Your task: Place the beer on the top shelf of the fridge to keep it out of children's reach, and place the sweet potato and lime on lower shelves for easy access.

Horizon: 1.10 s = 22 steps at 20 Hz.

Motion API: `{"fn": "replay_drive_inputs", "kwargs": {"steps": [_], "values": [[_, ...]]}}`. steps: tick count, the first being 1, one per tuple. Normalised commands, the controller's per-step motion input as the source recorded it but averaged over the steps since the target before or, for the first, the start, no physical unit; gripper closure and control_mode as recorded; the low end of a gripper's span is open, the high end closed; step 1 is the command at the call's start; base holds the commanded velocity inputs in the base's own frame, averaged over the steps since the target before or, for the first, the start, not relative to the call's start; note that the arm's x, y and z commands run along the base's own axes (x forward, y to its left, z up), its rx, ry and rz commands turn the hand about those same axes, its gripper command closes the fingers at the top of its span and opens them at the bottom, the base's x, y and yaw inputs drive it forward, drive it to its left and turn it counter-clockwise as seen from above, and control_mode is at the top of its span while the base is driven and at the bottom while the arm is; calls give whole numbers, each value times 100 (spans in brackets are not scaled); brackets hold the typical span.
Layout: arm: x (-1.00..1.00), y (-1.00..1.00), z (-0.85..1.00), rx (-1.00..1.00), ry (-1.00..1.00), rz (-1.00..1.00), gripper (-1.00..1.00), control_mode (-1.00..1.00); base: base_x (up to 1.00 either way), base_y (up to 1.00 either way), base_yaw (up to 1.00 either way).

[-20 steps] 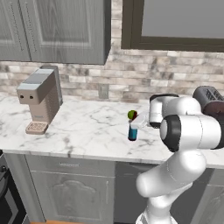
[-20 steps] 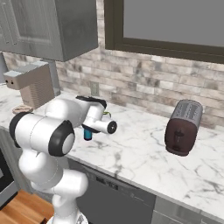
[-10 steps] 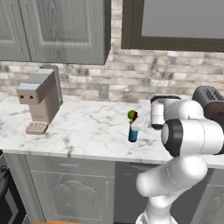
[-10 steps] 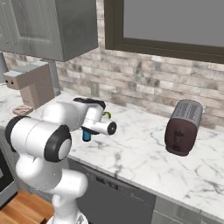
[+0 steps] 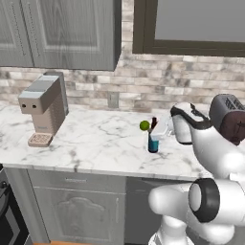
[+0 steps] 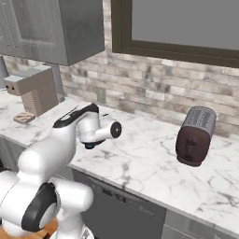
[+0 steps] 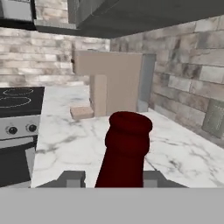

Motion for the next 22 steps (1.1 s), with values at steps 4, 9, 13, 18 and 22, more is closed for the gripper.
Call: {"fn": "replay_drive_inputs", "kwargs": {"steps": [4, 9, 13, 18, 22], "values": [[-70, 3, 57, -23, 12, -25, 100, -100, 0, 0, 0], [-67, 6, 55, -19, 4, -36, 100, -100, 0, 0, 0], [-57, 6, 81, -7, 0, -24, 100, -100, 0, 0, 0], [-58, 0, 79, 0, 0, -10, 100, -100, 0, 0, 0], [-58, 0, 60, 0, 0, -2, 100, -100, 0, 0, 0]]}}
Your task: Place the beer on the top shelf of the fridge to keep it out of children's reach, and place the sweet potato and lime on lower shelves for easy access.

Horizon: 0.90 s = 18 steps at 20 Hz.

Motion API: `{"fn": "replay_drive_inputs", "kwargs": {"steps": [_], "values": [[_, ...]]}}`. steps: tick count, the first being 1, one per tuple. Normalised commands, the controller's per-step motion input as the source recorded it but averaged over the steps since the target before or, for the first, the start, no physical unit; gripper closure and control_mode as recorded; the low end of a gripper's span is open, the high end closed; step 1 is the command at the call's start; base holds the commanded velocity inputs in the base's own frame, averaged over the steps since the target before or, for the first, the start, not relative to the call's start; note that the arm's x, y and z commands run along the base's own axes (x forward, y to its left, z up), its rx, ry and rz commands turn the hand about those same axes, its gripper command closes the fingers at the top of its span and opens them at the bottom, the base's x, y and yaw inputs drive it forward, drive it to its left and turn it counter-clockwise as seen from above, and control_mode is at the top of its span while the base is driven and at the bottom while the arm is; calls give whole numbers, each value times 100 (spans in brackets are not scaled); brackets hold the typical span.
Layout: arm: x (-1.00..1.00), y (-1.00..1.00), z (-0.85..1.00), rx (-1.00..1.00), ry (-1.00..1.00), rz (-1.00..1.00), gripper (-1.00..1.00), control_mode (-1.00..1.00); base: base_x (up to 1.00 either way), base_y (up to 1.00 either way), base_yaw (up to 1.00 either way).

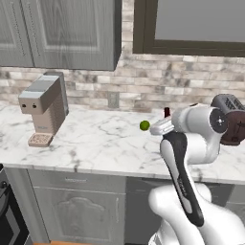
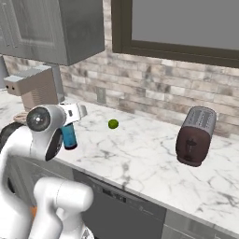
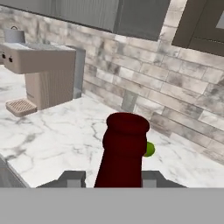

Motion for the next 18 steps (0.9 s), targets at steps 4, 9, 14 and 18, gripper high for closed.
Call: {"fn": "replay_drive_inputs", "kwargs": {"steps": [4, 9, 14, 18], "values": [[-49, 0, 69, 0, 0, -4, 100, -100, 0, 0, 0], [-39, 0, 70, -1, 2, -6, 100, -100, 0, 0, 0], [-42, 0, 26, -4, 0, -8, 100, -100, 0, 0, 0], [-45, 0, 0, -4, 0, -7, 100, -100, 0, 0, 0]]}}
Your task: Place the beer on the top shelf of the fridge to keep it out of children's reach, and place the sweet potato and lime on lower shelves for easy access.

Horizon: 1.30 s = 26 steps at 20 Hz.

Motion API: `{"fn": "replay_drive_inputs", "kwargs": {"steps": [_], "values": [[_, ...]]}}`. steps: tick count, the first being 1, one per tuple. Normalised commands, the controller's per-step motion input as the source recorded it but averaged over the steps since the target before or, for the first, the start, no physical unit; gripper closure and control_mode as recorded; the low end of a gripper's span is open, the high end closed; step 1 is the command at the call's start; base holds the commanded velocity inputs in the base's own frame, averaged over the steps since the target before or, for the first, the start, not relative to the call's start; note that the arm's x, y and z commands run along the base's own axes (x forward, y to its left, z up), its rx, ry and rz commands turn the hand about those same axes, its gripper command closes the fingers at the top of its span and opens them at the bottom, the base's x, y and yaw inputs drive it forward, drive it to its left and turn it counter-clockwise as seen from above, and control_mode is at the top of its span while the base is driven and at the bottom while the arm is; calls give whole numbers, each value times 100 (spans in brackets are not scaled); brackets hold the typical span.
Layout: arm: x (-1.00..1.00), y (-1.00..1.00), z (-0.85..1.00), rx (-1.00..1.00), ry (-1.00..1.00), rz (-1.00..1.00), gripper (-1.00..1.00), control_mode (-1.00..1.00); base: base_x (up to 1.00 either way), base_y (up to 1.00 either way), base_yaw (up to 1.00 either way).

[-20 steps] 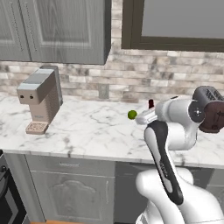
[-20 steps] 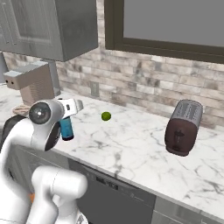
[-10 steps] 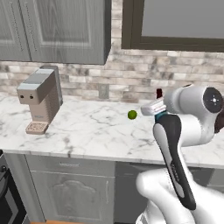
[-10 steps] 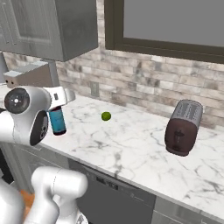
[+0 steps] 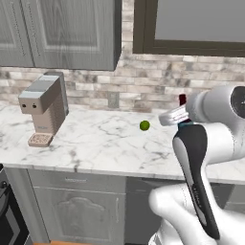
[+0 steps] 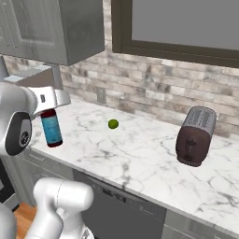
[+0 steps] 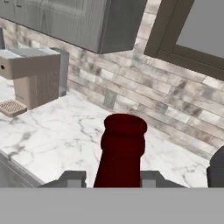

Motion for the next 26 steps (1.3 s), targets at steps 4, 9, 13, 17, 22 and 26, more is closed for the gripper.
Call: {"fn": "replay_drive_inputs", "kwargs": {"steps": [4, 9, 13, 17, 22, 26], "values": [[0, 0, 0, 0, 0, 0, 100, 100, -57, -2, -9], [0, 0, 0, 0, 0, 0, 100, 100, -45, -22, -10], [0, 0, 0, 0, 0, 0, 100, 100, 0, -68, -17], [0, 0, 0, 0, 0, 0, 100, 100, 0, -78, -15], [0, 0, 0, 0, 0, 0, 100, 100, -35, -55, -3], [0, 0, 0, 0, 0, 0, 100, 100, -75, -18, 26]]}}
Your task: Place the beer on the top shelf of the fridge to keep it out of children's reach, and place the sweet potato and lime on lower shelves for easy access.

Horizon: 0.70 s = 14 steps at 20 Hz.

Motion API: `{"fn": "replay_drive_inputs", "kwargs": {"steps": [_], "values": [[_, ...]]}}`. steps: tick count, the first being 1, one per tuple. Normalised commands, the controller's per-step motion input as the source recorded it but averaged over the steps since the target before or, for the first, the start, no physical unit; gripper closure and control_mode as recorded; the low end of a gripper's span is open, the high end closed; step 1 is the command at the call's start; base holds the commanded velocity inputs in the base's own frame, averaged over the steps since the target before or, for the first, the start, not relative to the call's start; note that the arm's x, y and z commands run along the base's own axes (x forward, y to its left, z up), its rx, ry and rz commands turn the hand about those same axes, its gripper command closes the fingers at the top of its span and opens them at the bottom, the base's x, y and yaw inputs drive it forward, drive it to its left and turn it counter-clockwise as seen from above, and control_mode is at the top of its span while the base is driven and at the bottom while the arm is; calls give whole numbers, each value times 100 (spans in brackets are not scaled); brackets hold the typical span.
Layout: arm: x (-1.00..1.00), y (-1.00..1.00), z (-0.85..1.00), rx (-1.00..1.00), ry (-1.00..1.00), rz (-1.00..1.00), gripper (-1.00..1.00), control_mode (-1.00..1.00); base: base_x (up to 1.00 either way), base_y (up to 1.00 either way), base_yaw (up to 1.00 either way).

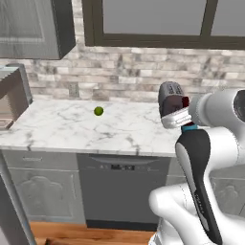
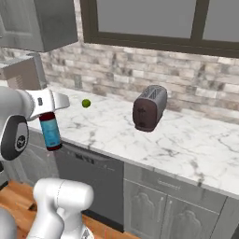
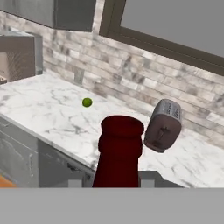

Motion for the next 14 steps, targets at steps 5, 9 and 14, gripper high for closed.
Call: {"fn": "replay_drive_inputs", "kwargs": {"steps": [5, 9, 14], "values": [[0, 0, 0, 0, 0, 0, 100, 100, -59, 0, 44], [0, 0, 0, 0, 0, 0, 100, 100, -54, -4, 50], [0, 0, 0, 0, 0, 0, 100, 100, -47, -28, 47]]}}
